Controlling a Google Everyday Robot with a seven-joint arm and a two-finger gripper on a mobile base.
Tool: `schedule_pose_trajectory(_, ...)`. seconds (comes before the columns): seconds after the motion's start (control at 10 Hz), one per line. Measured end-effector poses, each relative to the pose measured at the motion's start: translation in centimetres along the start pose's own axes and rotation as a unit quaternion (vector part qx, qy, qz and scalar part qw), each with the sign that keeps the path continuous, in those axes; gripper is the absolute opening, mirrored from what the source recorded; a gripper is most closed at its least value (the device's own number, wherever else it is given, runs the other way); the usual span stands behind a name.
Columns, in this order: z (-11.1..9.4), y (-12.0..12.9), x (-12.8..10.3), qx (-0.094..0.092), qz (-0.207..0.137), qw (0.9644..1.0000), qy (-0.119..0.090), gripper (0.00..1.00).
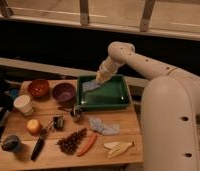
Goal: Wipe purple bowl with sponge
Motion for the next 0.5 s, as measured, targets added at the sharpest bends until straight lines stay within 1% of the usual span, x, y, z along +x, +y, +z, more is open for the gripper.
schedule_pose_trajectory(0.1,-0.33,0.97,-0.23,-0.015,-0.007,0.9998,-0.005,0.0)
schedule_pose_trajectory(0.5,-0.32,1.1,-0.26,-0.016,-0.008,0.9998,-0.005,0.0)
